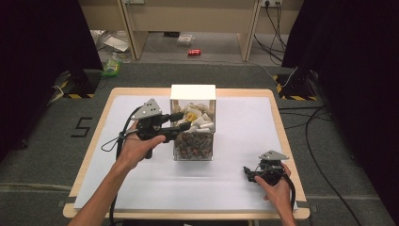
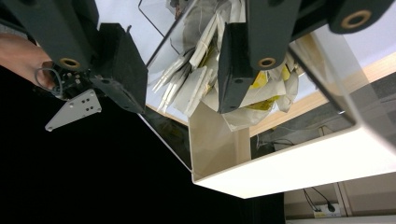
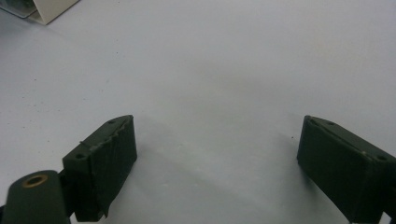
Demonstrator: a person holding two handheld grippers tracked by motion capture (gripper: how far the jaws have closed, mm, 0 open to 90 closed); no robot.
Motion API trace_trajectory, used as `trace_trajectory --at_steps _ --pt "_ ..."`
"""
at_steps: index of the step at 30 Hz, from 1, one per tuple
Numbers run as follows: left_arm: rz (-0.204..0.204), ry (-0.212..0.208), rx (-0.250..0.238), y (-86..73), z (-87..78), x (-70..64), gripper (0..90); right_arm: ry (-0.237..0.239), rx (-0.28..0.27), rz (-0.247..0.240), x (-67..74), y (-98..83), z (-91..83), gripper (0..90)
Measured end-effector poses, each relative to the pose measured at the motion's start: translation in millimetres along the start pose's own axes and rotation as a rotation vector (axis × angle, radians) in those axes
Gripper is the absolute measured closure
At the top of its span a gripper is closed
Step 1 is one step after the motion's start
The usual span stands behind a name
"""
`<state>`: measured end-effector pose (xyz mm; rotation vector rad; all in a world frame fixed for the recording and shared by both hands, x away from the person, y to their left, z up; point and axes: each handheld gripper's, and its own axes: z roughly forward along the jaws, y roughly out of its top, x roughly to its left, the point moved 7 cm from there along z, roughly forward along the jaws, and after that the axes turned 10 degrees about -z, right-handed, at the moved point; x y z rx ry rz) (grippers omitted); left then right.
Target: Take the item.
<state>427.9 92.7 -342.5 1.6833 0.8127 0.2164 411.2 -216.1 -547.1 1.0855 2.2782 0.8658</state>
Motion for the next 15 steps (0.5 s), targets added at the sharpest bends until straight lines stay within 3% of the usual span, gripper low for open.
trace_trajectory --at_steps 15 --pt "-0.022 0.033 0.032 2.9 23.4 0.9 58.1 0.000 -0.002 0.003 0.1 0.2 0.1 12.6"
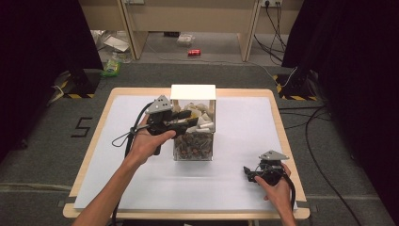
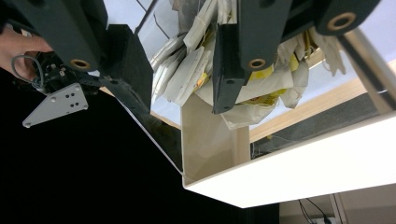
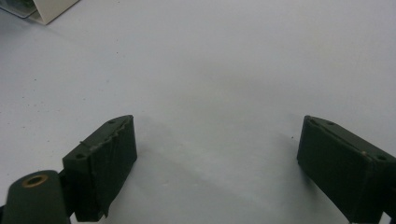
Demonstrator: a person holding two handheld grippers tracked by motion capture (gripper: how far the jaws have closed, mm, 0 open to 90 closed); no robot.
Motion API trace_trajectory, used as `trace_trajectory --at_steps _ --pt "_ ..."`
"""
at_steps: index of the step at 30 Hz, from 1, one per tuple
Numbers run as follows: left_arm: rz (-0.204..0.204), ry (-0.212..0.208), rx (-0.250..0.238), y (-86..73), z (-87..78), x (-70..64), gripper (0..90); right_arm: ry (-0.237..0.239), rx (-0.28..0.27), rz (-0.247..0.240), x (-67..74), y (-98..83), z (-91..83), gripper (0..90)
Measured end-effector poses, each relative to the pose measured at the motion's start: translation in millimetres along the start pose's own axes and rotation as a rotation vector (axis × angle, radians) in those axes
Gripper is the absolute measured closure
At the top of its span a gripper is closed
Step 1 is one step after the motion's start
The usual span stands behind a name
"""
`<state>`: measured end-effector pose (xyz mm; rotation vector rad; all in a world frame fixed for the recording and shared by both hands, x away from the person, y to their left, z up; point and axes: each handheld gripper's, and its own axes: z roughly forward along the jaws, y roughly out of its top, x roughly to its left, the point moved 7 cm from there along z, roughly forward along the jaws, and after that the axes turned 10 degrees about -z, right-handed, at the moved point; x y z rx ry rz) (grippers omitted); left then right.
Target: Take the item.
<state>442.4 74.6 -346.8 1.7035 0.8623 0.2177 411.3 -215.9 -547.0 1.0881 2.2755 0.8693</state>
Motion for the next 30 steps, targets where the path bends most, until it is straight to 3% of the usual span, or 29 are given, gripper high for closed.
trace_trajectory --at_steps 17,30 --pt "-0.007 0.017 0.037 -2.0 18.8 0.6 64.2 -0.001 0.000 -0.004 -0.2 -0.1 0.0 12.6" --pt "0.026 0.011 0.032 -4.1 23.5 0.3 87.0 -0.001 0.000 -0.004 -0.2 -0.1 0.0 12.6"
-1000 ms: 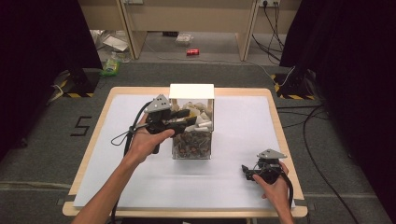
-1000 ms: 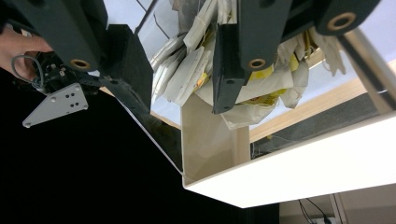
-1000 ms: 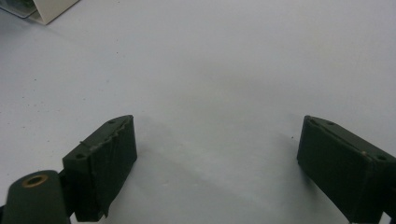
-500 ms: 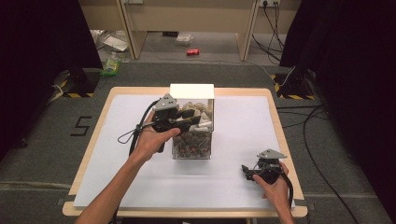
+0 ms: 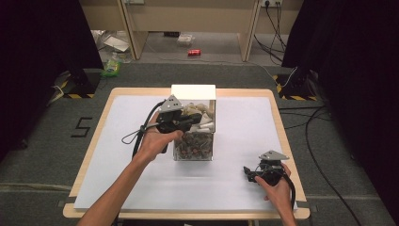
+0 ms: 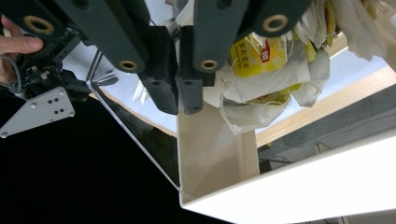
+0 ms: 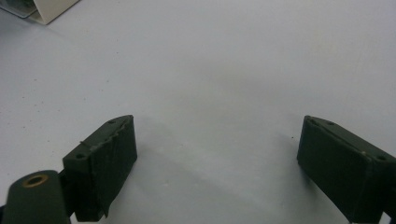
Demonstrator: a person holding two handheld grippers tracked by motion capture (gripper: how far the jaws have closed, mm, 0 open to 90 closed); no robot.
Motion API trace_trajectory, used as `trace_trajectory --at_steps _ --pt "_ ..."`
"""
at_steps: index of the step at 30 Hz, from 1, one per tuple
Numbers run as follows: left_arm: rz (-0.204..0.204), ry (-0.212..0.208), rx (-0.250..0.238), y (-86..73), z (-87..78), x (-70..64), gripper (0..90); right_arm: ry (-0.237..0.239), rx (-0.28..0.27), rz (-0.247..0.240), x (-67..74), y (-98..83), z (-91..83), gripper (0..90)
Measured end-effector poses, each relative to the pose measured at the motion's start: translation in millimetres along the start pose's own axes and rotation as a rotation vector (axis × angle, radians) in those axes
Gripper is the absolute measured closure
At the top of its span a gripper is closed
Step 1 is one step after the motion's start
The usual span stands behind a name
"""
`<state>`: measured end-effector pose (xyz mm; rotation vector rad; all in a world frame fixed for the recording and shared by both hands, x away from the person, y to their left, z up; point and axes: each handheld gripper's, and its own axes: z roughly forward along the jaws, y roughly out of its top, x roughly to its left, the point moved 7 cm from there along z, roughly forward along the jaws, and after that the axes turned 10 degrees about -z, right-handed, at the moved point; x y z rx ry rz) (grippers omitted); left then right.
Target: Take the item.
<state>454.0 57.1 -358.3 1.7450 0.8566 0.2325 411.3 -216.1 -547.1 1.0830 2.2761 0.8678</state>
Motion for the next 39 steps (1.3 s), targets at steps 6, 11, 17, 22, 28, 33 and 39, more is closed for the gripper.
trace_trajectory --at_steps 6,11,17,22,28,33,39 --pt "0.023 0.005 -0.013 1.5 -2.3 -2.0 88.5 0.000 0.000 0.002 0.2 0.0 -0.1 12.6" --pt "0.029 0.009 -0.038 5.9 -9.8 -1.1 89.1 0.000 0.000 0.002 0.1 0.0 -0.1 12.6" --pt "0.029 0.010 -0.073 12.8 -23.0 0.6 89.3 0.001 0.000 0.002 0.1 0.0 -0.1 12.6" --pt "0.034 0.003 -0.096 19.6 -34.5 -0.4 89.3 0.000 0.000 0.000 0.0 0.0 0.0 12.6" --pt "0.041 -0.016 -0.112 25.6 -44.3 -5.3 89.4 0.000 0.001 0.002 0.1 0.0 -0.1 12.6" --pt "0.045 -0.029 -0.122 31.7 -53.1 -8.3 89.4 0.000 0.000 0.001 0.1 0.0 -0.1 12.6" --pt "0.055 -0.033 -0.134 41.1 -66.2 -9.9 89.4 0.001 0.003 0.002 0.2 -0.1 -0.3 12.6"
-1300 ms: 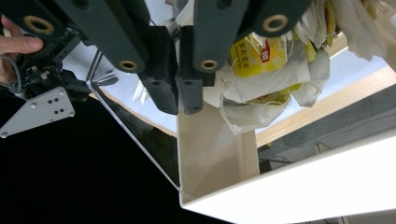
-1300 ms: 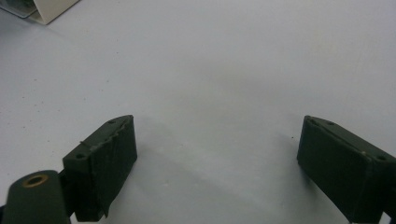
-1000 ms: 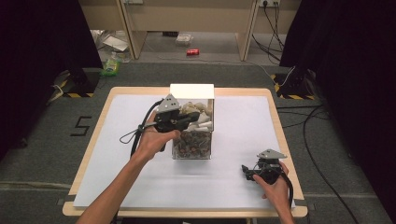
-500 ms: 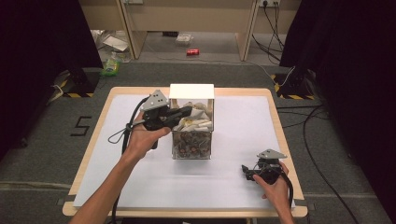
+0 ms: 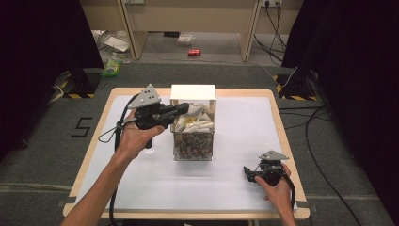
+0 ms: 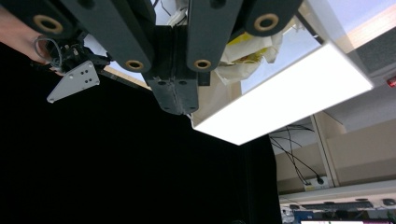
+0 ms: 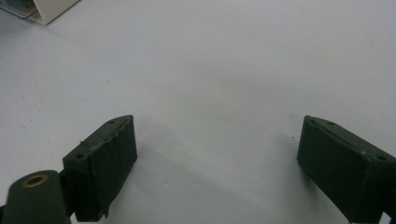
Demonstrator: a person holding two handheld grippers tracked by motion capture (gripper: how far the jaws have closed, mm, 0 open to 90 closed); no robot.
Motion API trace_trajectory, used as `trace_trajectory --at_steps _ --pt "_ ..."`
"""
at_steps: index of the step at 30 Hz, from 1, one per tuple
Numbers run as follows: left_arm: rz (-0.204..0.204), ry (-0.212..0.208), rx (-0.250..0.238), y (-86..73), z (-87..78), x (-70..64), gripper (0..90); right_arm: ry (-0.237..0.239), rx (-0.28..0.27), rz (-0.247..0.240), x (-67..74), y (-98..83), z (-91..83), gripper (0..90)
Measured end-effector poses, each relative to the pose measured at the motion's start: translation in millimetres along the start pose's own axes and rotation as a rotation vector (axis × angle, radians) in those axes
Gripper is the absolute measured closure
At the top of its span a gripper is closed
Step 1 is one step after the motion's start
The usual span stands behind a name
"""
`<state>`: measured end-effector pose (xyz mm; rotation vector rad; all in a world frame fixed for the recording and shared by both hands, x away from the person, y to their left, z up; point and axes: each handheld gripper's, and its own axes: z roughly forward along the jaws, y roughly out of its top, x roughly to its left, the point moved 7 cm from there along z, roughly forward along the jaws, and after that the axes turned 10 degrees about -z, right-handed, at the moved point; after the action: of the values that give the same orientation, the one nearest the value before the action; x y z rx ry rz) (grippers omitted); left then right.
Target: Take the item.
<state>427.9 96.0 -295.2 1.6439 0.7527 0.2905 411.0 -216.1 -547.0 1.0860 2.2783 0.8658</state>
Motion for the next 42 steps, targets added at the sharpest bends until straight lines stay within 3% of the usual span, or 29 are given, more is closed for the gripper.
trace_trajectory --at_steps 14,25,33,42 --pt "-0.020 0.009 -0.031 12.8 -34.5 12.0 89.4 0.000 0.000 0.000 0.0 0.0 0.0 12.6" --pt "-0.034 0.045 -0.065 17.5 -65.2 28.5 89.4 -0.001 -0.001 0.000 -0.1 0.0 0.1 12.6" --pt "-0.054 0.086 -0.077 10.4 -80.4 46.2 89.4 -0.001 -0.001 0.000 0.0 0.0 0.1 12.6" --pt "-0.082 0.138 -0.077 -9.8 -86.6 69.3 89.4 -0.001 -0.003 0.000 0.0 0.1 0.2 12.6"
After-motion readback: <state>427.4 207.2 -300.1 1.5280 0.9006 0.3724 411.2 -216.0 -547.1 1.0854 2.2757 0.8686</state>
